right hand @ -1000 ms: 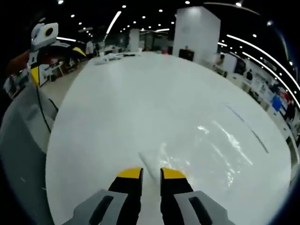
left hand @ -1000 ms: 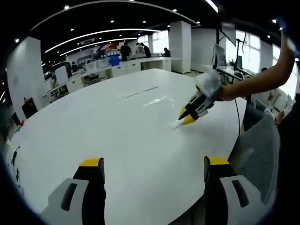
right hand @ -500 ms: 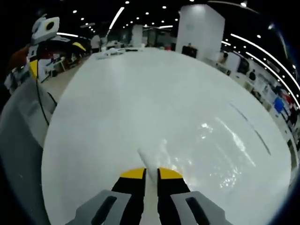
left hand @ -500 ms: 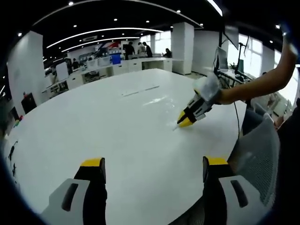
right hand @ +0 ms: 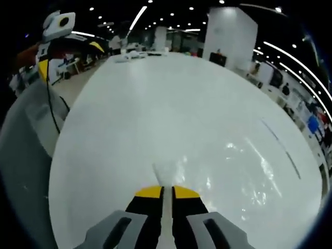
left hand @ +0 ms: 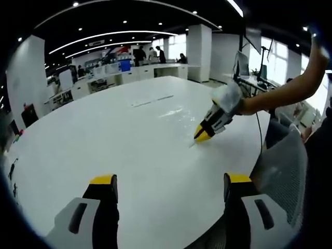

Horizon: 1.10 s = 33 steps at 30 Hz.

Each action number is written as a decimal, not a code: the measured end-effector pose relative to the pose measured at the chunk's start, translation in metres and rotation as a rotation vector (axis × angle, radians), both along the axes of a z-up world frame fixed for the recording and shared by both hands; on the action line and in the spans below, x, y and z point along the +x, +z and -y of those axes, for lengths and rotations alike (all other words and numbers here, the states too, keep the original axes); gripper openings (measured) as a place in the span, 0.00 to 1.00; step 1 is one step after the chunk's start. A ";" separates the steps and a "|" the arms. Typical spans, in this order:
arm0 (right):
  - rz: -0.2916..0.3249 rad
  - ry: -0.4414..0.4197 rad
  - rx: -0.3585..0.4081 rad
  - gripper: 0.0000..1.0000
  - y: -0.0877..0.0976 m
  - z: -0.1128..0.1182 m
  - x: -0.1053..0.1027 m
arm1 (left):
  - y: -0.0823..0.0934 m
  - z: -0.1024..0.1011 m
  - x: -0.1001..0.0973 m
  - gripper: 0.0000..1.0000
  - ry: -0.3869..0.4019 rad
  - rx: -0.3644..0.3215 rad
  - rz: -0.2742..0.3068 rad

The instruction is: Open the resealable bag by pulling the two sides of the seal apart until the entire bag opening is separated and visibly accessible.

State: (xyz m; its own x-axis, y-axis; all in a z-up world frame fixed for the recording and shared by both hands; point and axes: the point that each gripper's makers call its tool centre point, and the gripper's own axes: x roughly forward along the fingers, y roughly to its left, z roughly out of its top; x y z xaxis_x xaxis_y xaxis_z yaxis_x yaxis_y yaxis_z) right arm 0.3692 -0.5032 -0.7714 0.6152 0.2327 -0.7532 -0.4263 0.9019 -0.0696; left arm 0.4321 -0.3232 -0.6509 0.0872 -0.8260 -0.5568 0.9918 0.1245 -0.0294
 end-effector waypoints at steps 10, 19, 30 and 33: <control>0.015 0.012 0.024 0.01 0.016 -0.010 -0.007 | 0.004 0.007 -0.011 0.80 -0.060 -0.003 0.029; 0.005 0.111 0.031 0.01 0.032 -0.036 -0.022 | 0.008 0.012 -0.028 0.74 -0.134 -0.023 0.048; -0.002 0.171 0.033 0.00 0.048 -0.061 -0.036 | 0.008 0.021 -0.052 0.67 -0.313 -0.006 0.197; 0.006 0.177 0.040 0.00 0.055 -0.067 -0.039 | 0.004 0.024 -0.057 0.65 -0.344 0.008 0.213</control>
